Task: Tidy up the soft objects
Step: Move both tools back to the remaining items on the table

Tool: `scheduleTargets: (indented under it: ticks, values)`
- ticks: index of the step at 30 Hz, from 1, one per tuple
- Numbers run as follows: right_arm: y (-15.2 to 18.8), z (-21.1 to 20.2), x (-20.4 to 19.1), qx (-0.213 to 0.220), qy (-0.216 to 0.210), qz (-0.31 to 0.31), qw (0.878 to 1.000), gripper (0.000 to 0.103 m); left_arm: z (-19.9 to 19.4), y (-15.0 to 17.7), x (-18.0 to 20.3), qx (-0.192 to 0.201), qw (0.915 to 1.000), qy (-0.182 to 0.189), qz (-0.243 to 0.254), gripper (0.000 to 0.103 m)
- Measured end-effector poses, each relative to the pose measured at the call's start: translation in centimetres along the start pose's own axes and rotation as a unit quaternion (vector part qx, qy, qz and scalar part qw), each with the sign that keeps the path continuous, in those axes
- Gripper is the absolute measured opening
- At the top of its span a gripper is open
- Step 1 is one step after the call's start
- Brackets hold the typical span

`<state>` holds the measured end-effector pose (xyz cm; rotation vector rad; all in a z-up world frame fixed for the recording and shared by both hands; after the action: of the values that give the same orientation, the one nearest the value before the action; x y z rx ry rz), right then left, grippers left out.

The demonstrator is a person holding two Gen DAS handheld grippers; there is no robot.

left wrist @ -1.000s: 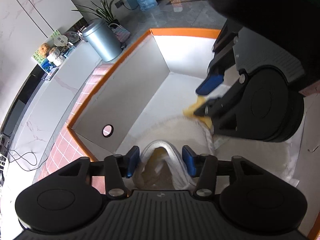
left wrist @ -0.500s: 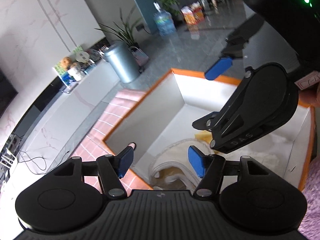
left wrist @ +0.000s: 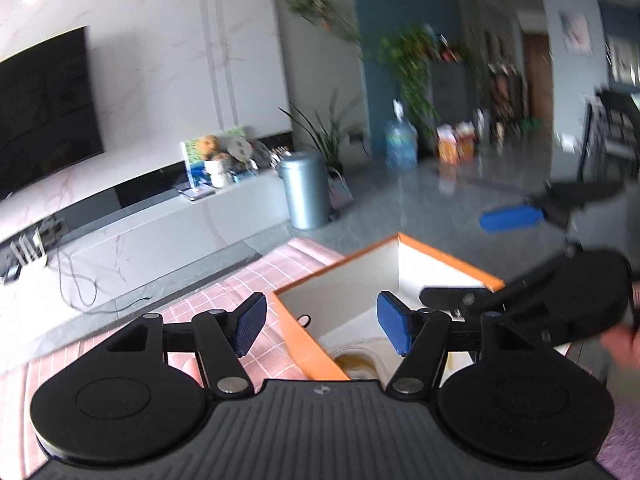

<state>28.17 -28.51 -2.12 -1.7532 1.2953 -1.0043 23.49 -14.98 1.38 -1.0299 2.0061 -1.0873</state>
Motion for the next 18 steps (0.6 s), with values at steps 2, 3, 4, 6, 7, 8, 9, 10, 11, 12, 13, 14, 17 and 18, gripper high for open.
scheduleTargets:
  ticks: [2,3,4,6,7,8,9,10,11,12,13,14,17,18]
  values:
    - [0.2,-1.1,-1.1,0.015,-0.001,0.006,1.0,0.089,-1.2,0.0,-0.8,0.017,0.9995,-0.006,-0.025,0.075]
    - [0.3,-1.5,-1.6,0.02,-0.001,0.011,1.0,0.089,-1.8,0.0,-1.3,0.028,0.9989,-0.01,-0.037,0.075]
    - [0.4,-1.9,-2.3,0.025,-0.002,0.018,1.0,0.089,-2.3,0.2,-1.7,0.034,0.9982,-0.014,-0.048,0.075]
    - [0.7,-2.6,-3.5,0.029,-0.008,0.032,0.999,0.089,-3.2,0.6,-2.5,0.044,0.9965,-0.021,-0.068,0.075]
    - [0.9,-3.2,-4.4,0.031,-0.01,0.039,0.999,0.089,-3.7,0.7,-3.0,0.048,0.9956,-0.025,-0.077,0.075]
    - [1.0,-3.4,-5.0,0.032,-0.011,0.043,0.999,0.089,-4.2,1.1,-3.4,0.05,0.9947,-0.03,-0.085,0.075]
    - [1.2,-3.8,-5.9,0.033,-0.012,0.046,0.998,0.089,-4.5,1.4,-3.8,0.052,0.9937,-0.035,-0.094,0.075]
    - [1.4,-4.1,-6.6,0.034,-0.012,0.048,0.998,0.089,-5.0,1.8,-4.3,0.054,0.9923,-0.041,-0.103,0.075]
    - [1.6,-4.2,-7.3,0.033,-0.012,0.051,0.998,0.089,-5.4,2.3,-4.8,0.055,0.9909,-0.046,-0.113,0.075]
    - [1.9,-4.3,-8.0,0.032,-0.014,0.055,0.998,0.09,-5.7,2.7,-5.2,0.056,0.9896,-0.051,-0.123,0.075]
    - [2.2,-4.5,-8.9,0.03,-0.019,0.063,0.997,0.09,-6.1,3.2,-5.6,0.055,0.9878,-0.054,-0.135,0.075]
    - [2.4,-4.6,-9.7,0.029,-0.024,0.071,0.997,0.09,-6.4,3.7,-6.1,0.055,0.9862,-0.055,-0.146,0.075]
    - [3.5,-5.1,-11.8,0.027,-0.029,0.071,0.997,0.09,-6.9,5.2,-7.4,0.047,0.9819,-0.063,-0.172,0.075]
    - [3.8,-5.2,-12.4,0.027,-0.028,0.065,0.997,0.09,-7.0,5.7,-7.7,0.044,0.9809,-0.067,-0.177,0.076]
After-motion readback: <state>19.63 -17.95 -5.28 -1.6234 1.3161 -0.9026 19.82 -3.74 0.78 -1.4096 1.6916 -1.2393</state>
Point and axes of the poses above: each gripper's, at about its wrist camera, not at the fingertips, and z roughly the way its jaws point, x to its right, y to its underside, the point moved 10 cm from there along z, roughly the way its jaws point, and after that the axes turned 1 degree about x, right-handed, at the moved point
